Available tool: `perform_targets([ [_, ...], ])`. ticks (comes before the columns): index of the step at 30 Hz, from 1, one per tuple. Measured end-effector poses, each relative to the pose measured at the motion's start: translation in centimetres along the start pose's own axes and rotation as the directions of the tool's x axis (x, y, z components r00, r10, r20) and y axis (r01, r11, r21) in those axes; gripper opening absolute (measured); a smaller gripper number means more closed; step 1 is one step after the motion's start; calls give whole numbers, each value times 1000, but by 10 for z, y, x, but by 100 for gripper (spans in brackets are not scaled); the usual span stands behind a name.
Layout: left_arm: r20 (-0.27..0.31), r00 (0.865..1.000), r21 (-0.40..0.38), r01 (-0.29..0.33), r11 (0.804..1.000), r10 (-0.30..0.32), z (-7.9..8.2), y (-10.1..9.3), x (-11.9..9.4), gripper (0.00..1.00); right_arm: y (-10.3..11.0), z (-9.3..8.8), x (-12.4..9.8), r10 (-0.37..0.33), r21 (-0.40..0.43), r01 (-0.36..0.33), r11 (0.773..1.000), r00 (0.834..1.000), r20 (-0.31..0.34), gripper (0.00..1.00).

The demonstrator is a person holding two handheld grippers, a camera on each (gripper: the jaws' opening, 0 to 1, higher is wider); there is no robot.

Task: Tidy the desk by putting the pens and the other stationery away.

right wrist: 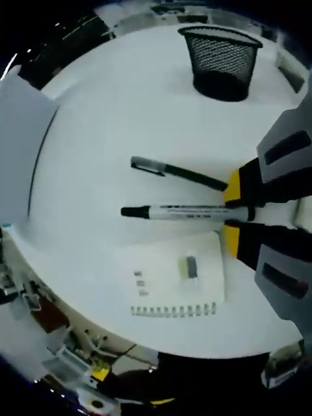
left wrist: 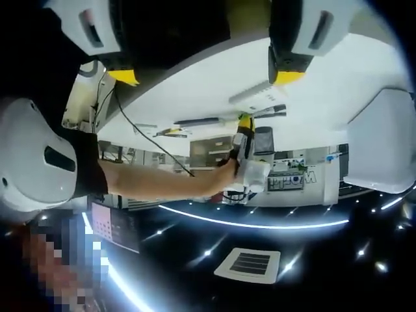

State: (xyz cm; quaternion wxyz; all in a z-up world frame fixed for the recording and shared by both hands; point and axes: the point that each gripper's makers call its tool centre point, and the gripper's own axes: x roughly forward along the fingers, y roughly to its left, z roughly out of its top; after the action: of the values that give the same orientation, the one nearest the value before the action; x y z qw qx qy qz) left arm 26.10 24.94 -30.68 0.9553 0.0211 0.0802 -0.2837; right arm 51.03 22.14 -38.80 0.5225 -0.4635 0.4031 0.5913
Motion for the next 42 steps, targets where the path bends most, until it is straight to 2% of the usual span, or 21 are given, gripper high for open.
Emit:
perform_targets([
  [10,6,1000,-1,4,1000,-4,1,-1,-1,78,-1,-2,0,1,6,-1,1000,997,-73,8],
  [18,7,1000,-7,-4,1000,4,1,2,-2,78,1,-2,-2,-20,10,21,1000,998,-54,7],
  [22,13,1000,-7,-3,1000,3,3,2,-1,78,0,2,-9,-48,13,48,999,998,-27,6],
  [30,11,1000,0,10,1000,-10,5,-3,3,78,-4,-2,-32,-94,41,93,995,995,37,6],
  [37,-4,1000,4,13,1000,-13,5,-6,7,78,0,-26,-50,-123,105,112,988,987,100,6],
  [42,-8,1000,5,22,1000,-22,6,-10,13,78,6,-43,-70,-143,157,115,981,973,180,6],
])
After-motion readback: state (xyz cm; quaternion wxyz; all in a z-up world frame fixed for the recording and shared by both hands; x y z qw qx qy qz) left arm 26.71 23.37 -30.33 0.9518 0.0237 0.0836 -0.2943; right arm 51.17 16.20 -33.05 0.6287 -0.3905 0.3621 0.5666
